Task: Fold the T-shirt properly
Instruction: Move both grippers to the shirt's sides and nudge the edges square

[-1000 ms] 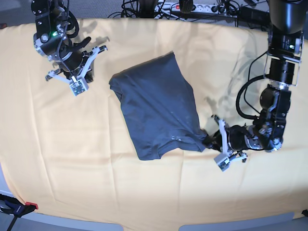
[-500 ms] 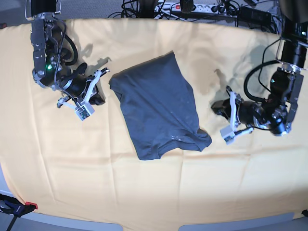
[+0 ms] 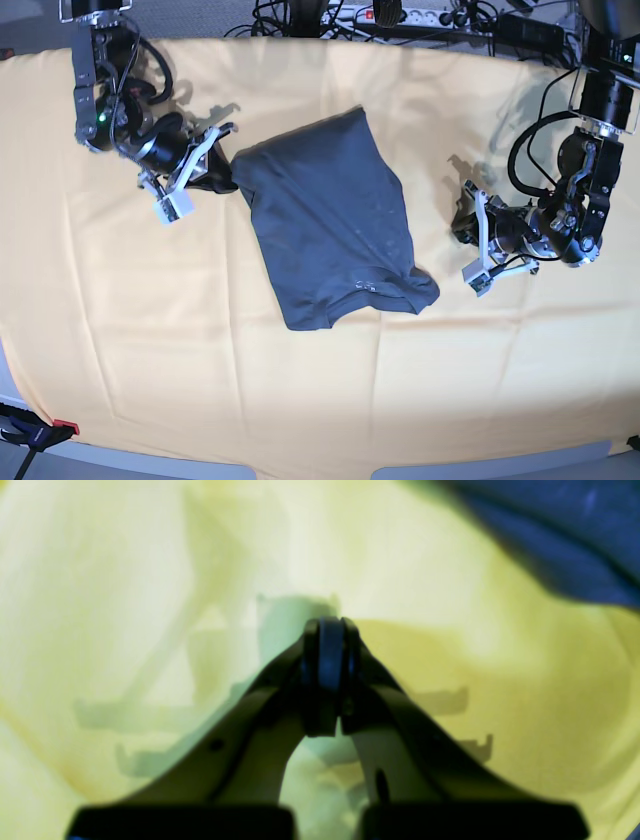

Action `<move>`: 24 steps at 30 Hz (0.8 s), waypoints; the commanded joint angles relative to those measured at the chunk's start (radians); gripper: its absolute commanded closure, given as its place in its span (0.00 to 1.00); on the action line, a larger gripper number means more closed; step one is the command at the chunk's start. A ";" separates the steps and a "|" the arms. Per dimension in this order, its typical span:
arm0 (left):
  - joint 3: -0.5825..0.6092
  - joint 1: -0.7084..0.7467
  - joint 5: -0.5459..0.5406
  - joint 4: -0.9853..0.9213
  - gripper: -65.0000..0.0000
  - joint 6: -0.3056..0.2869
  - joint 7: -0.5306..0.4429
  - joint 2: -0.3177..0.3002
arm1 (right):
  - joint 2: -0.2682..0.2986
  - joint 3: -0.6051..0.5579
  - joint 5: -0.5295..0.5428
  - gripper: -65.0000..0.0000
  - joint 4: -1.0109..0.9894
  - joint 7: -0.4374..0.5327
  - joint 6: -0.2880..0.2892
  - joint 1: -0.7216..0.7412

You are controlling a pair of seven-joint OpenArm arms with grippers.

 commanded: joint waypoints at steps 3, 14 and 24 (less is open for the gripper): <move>-0.010 -0.020 -0.008 0.012 1.00 -0.002 -0.026 -0.016 | -0.033 -0.003 -0.001 1.00 0.030 -0.035 0.033 -0.043; -0.016 -0.023 -0.029 0.013 1.00 -0.047 -0.023 -0.025 | -0.055 -0.003 -0.300 1.00 0.316 -0.037 -0.128 -0.185; -0.234 -0.019 -0.553 0.032 1.00 -0.197 0.155 -0.021 | -0.047 -0.003 -0.045 1.00 0.370 -0.020 0.024 -0.051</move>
